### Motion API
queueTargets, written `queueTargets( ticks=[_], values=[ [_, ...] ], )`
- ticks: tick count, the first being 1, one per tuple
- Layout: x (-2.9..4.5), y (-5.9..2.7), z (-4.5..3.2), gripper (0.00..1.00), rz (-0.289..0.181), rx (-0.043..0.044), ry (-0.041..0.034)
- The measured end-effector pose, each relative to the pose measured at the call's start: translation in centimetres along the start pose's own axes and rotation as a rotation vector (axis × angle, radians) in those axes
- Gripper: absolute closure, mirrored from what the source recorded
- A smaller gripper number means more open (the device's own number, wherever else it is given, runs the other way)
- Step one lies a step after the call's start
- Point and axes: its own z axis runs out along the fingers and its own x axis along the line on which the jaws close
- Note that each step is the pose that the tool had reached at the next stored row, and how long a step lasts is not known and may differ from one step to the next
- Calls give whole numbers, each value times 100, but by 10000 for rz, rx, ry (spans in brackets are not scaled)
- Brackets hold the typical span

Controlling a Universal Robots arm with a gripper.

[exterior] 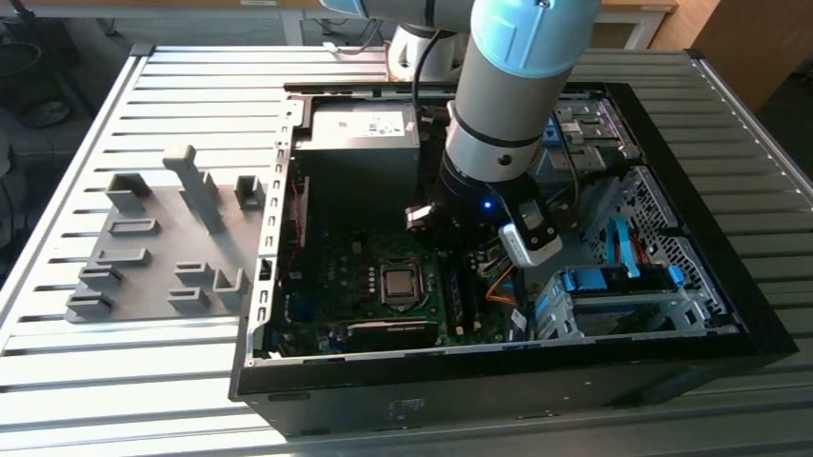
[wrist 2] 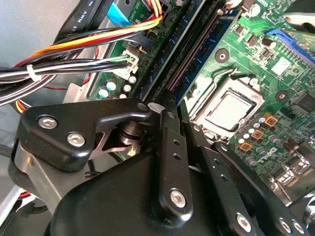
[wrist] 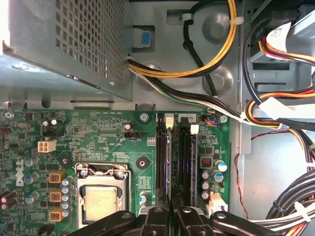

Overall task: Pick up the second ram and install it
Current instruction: 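Insert the second ram into the second slot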

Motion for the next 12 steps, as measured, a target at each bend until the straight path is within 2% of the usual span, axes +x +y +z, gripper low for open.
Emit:
queueTargets(
  ticks=[8,12],
  values=[
    [-2,0,10,86,1,2,1],
    [-1,0,-24,86,1,0,1]
  ],
)
